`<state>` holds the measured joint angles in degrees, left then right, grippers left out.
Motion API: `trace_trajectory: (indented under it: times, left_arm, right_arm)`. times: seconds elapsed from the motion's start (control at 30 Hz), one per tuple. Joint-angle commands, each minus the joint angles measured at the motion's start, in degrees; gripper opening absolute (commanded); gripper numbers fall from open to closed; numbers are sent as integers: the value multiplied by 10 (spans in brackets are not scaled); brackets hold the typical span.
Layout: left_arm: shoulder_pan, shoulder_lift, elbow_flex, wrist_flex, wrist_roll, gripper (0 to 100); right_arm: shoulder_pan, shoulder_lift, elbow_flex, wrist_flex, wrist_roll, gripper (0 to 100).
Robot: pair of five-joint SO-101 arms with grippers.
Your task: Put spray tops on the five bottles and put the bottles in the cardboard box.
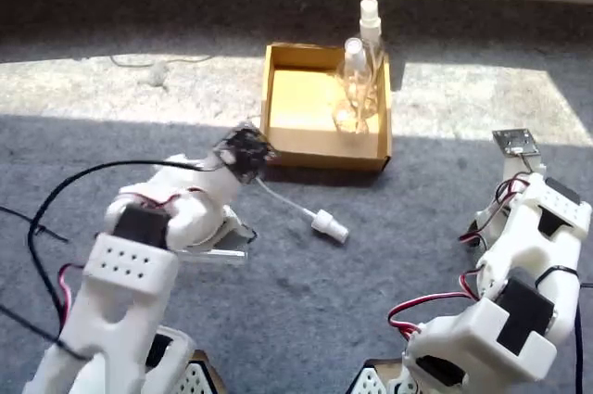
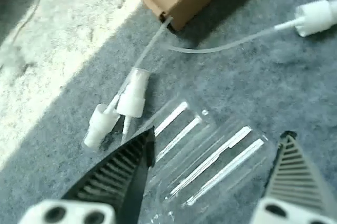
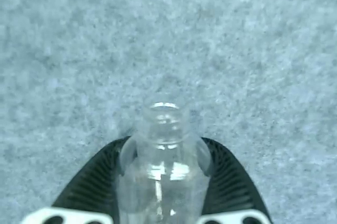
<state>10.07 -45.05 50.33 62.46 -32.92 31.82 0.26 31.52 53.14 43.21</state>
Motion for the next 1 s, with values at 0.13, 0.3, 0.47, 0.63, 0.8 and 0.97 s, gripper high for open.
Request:
trace_trajectory:
  times: [0.13,0.3,0.47,0.63,0.8,0.97]
  left_arm:
    - [227,291,-169,12,-137,336]
    - [278,428,-308,12,-141,336]
    - [276,517,-381,-26,-195,336]
    - [292,544,-392,-35,-210,336]
    - [292,601,-396,-83,-210,336]
    - [269,650,-425,-89,-210,295]
  right_arm:
    - [-16,-5,-28,-7,8,5]
    - [-38,-5,-15,9,37,5]
    - [-35,-6,-8,7,40,5]
    - [-30,-5,-8,7,40,5]
    - [-34,-5,-7,7,40,5]
    - [-31,-5,-7,7,40,5]
